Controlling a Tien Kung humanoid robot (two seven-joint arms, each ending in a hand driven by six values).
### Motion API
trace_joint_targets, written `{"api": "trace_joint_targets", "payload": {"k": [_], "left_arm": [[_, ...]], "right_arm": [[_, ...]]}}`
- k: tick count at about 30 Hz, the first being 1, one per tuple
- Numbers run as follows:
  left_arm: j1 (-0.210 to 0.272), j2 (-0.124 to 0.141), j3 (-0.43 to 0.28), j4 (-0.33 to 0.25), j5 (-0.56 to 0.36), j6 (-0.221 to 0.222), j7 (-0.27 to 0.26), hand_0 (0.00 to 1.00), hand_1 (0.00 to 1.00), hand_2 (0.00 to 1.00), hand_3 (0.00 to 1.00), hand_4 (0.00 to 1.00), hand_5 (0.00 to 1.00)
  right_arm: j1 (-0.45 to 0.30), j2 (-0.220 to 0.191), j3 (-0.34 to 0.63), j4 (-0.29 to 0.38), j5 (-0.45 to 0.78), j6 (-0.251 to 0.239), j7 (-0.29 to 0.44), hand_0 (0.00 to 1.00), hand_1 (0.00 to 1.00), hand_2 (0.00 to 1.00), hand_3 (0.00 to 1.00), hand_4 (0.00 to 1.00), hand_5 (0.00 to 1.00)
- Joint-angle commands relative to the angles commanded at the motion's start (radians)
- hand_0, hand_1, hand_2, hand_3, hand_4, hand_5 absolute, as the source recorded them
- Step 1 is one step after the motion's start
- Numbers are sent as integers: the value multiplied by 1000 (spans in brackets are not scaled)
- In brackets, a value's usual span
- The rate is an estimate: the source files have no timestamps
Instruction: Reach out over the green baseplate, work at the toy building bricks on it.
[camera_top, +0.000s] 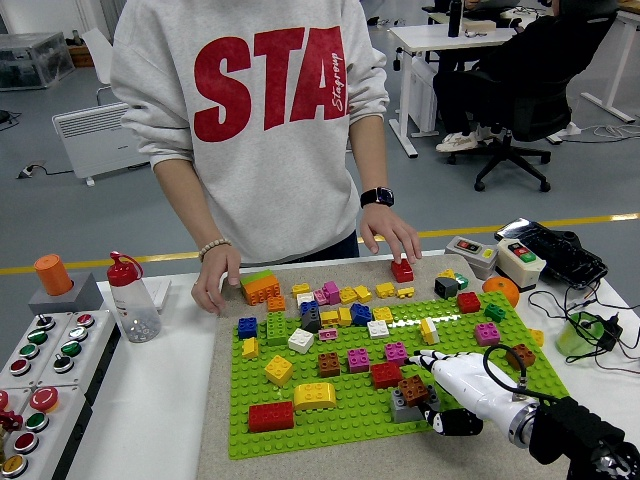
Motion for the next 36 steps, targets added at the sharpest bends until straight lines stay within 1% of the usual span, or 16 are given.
{"api": "trace_joint_targets", "payload": {"k": [2, 3, 8, 9, 14, 18, 22, 30, 32, 33, 34, 36], "left_arm": [[1, 0, -1, 0, 1, 0, 0, 649, 684, 673, 570, 285, 998], [1, 0, -1, 0, 2, 0, 1, 650, 684, 673, 570, 285, 998], [4, -1, -2, 0, 3, 1, 1, 650, 684, 673, 570, 285, 998], [5, -1, -3, 0, 4, 1, 1, 652, 685, 674, 570, 286, 998], [9, -2, -4, 0, 6, 1, 2, 652, 685, 674, 570, 286, 998], [11, -2, -5, 0, 8, 2, 2, 652, 685, 674, 570, 286, 998], [13, -3, -5, 0, 8, 2, 2, 652, 685, 675, 571, 286, 998], [12, -2, -5, 0, 9, 1, 1, 652, 685, 676, 571, 286, 998], [12, -2, -5, 0, 8, 1, 1, 652, 685, 676, 571, 286, 998], [12, -2, -5, 0, 7, 2, 1, 652, 685, 676, 571, 285, 998], [12, -2, -4, 0, 6, 2, 0, 652, 685, 676, 571, 285, 998], [10, -1, -4, 0, 5, 2, 0, 652, 685, 676, 571, 285, 998]], "right_arm": [[-1, 0, 0, 0, -1, 0, 2, 808, 816, 971, 947, 593, 327], [-2, 0, 1, 0, -1, 0, 3, 924, 877, 986, 964, 629, 332], [-7, -1, 1, 2, 0, 7, 4, 924, 877, 986, 964, 629, 332], [-7, -2, 1, 2, 0, 8, 4, 943, 888, 989, 966, 636, 328], [-14, -7, 0, 8, 0, 18, 0, 943, 888, 989, 966, 636, 328], [-21, -12, 6, 19, -3, 15, 1, 950, 891, 993, 966, 638, 327], [-32, -22, 21, 51, -12, 1, 8, 955, 892, 995, 966, 649, 322], [-53, -41, 64, 116, -31, -10, 14, 955, 892, 996, 967, 657, 327], [-60, -47, 72, 132, -34, -21, 21, 955, 892, 996, 967, 657, 327], [-63, -51, 75, 140, -35, -28, 26, 868, 835, 885, 851, 599, 309], [-67, -53, 77, 146, -36, -35, 31, 868, 835, 885, 851, 599, 309], [-75, -62, 79, 163, -38, -71, 50, 868, 835, 885, 851, 599, 309]]}}
